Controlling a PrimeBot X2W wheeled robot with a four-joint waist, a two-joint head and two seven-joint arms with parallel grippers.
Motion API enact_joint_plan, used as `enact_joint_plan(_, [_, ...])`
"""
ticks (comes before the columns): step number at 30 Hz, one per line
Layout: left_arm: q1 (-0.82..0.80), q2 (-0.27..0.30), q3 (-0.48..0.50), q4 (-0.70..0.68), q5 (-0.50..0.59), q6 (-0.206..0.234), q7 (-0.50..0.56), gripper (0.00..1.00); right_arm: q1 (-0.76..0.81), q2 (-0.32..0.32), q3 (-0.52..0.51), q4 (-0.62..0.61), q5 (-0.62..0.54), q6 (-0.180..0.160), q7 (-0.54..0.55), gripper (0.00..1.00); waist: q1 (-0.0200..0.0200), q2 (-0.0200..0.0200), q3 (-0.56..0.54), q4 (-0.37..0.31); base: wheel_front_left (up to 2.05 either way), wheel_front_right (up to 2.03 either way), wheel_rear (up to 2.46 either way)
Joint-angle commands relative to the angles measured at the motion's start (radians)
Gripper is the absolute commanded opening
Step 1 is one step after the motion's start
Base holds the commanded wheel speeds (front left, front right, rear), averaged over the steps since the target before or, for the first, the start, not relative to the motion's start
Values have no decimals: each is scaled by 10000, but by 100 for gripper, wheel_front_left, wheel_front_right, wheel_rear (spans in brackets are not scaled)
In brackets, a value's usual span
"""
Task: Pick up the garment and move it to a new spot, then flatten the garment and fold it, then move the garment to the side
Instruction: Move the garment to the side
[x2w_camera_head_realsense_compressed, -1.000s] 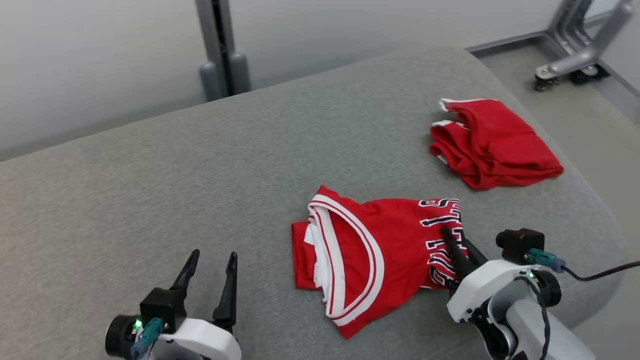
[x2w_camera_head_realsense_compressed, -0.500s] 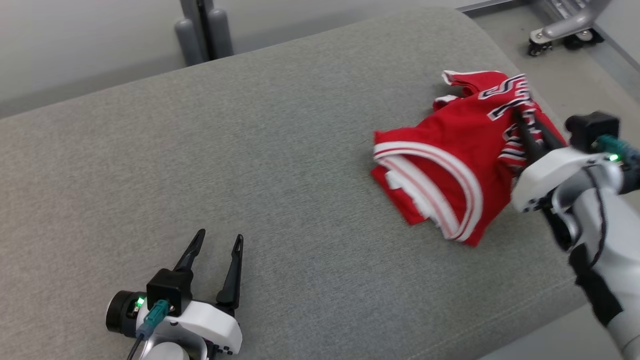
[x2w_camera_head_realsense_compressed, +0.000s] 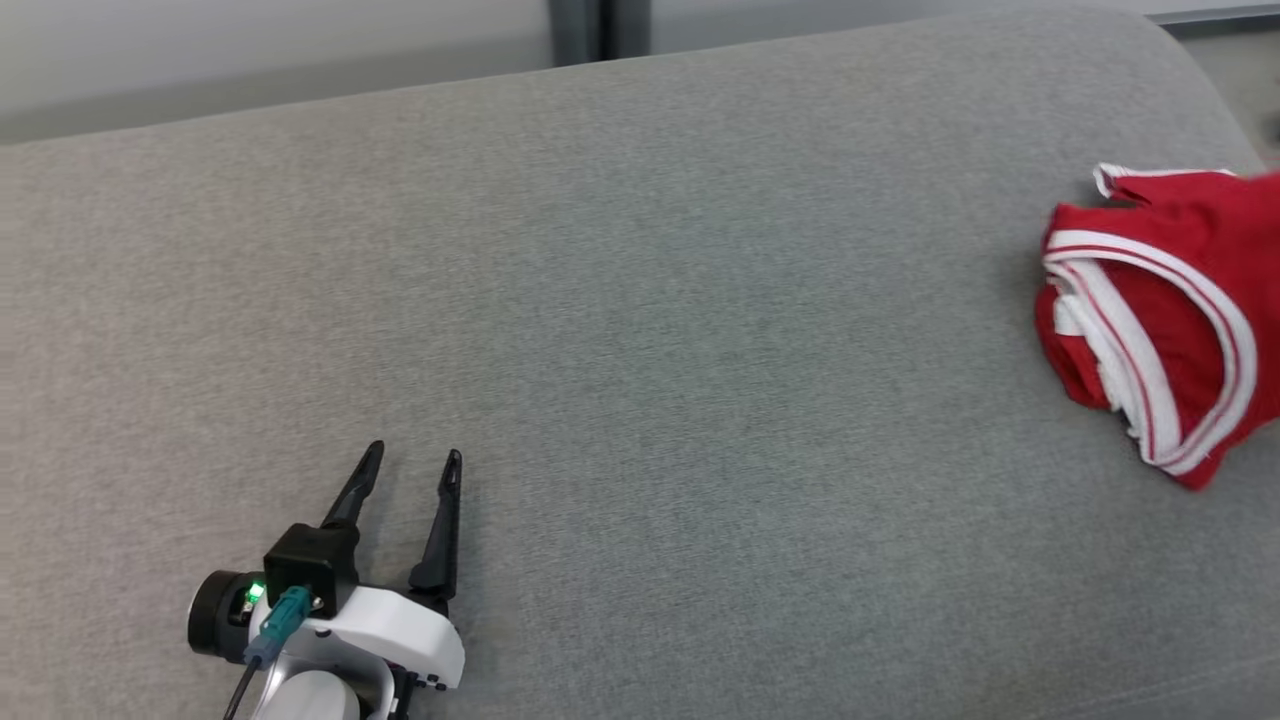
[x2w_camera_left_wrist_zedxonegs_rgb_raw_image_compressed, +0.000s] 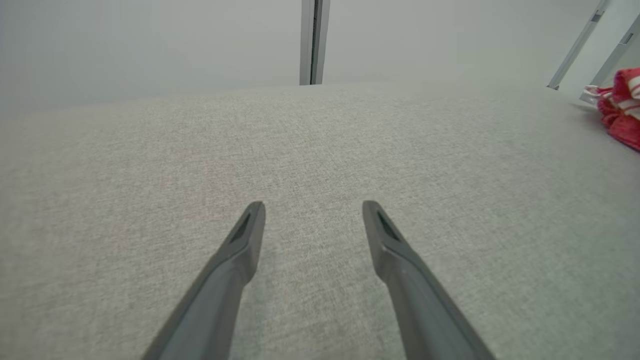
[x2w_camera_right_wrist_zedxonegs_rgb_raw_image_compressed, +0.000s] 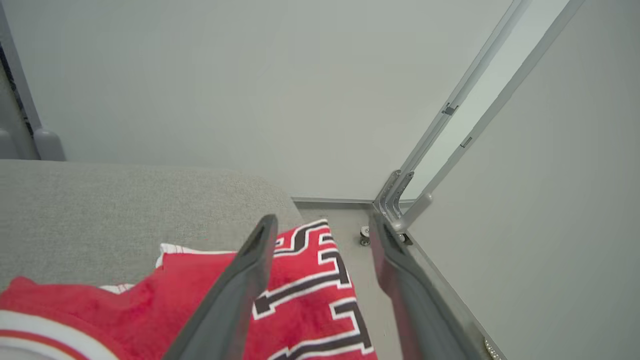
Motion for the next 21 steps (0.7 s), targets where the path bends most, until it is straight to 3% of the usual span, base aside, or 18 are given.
enact_joint_plan(1, [9,43,55,-49,-45,28,-45,100,190,30,-131,-127,-83,-5,-43,100,0,-1,-17,125,0,0,0])
enact_joint_plan(4, [105,35,182,-92,-140,78,-45,100,711,476,-972,-1170,-549,-5,-43,100,0,-1,-180,263,0,0,0])
enact_joint_plan(8, [348,44,508,-179,-293,223,-45,100,1693,1574,-1484,-3009,-706,-5,-43,100,0,-1,-547,415,0,0,0])
enact_joint_plan(15, [836,43,882,-292,-353,326,-45,100,3912,3150,-773,-5724,-213,-5,-22,100,0,-1,-1332,809,0,0,0])
enact_joint_plan(21, [1283,44,995,-205,-396,414,-45,100,5903,3678,213,-6828,219,-5,-22,100,0,-1,-2033,1273,0,0,0])
